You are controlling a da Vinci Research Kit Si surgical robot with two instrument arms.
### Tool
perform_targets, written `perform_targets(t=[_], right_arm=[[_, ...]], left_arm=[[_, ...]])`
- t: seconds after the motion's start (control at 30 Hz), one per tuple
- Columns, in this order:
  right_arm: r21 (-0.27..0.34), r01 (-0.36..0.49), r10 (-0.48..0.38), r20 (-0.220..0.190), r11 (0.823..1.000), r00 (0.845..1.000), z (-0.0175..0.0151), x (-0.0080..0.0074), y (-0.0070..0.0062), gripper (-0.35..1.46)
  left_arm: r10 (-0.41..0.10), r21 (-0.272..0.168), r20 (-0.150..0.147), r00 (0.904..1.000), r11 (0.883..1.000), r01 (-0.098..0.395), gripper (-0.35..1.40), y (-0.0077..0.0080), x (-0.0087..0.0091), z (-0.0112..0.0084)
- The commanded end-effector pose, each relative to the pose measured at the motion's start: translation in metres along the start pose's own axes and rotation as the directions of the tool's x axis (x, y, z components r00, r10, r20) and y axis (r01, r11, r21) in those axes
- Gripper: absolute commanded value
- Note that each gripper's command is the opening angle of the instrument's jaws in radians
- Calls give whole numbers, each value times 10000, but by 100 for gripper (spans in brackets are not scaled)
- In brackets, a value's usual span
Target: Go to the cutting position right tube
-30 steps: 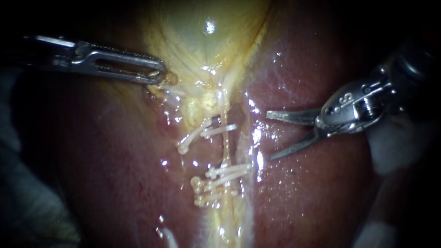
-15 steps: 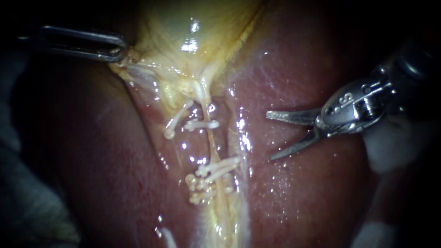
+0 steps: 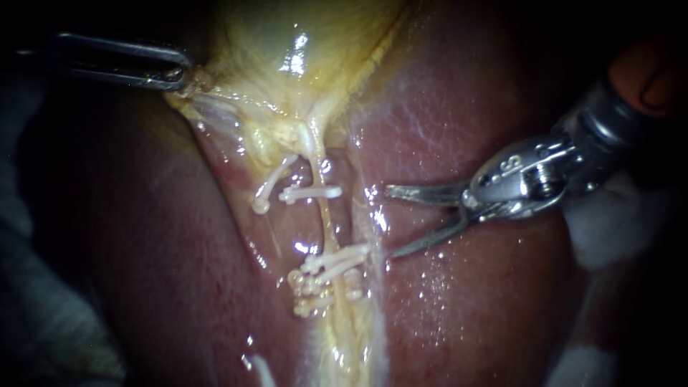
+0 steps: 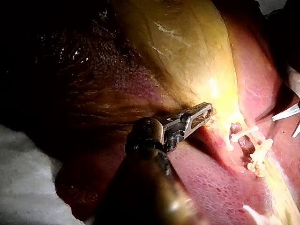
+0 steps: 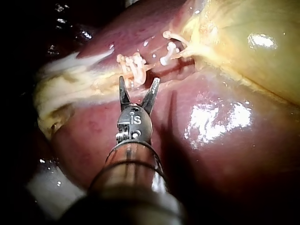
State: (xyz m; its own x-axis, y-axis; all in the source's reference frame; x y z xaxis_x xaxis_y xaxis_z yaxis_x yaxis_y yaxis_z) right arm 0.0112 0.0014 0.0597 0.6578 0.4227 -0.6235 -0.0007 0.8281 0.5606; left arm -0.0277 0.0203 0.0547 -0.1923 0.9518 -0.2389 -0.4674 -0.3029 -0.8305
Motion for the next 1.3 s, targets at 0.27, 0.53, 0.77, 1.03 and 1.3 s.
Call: perform_targets(t=[0.27,0.53,0.77,1.03,1.3], right_arm=[[708,-948,967,-243,9930,9950,34,-10,19,142],[1172,-1175,1210,-237,9861,9924,48,-7,29,137],[1270,-1248,1285,-217,9840,9915,64,-13,31,137],[1684,-1330,1400,-300,9767,9897,86,-12,31,139],[2190,-1171,1337,-627,9687,9890,109,-12,29,137]], left_arm=[[-1,18,-11,10000,10000,1,-35,1,-1,1],[-4,23,-15,10000,10000,4,-35,1,-1,1],[-6,25,-16,10000,10000,6,-35,2,-1,2],[-5,32,-22,10000,10000,5,-35,2,-1,3],[-8,37,-27,10000,10000,8,-35,2,-1,4]])
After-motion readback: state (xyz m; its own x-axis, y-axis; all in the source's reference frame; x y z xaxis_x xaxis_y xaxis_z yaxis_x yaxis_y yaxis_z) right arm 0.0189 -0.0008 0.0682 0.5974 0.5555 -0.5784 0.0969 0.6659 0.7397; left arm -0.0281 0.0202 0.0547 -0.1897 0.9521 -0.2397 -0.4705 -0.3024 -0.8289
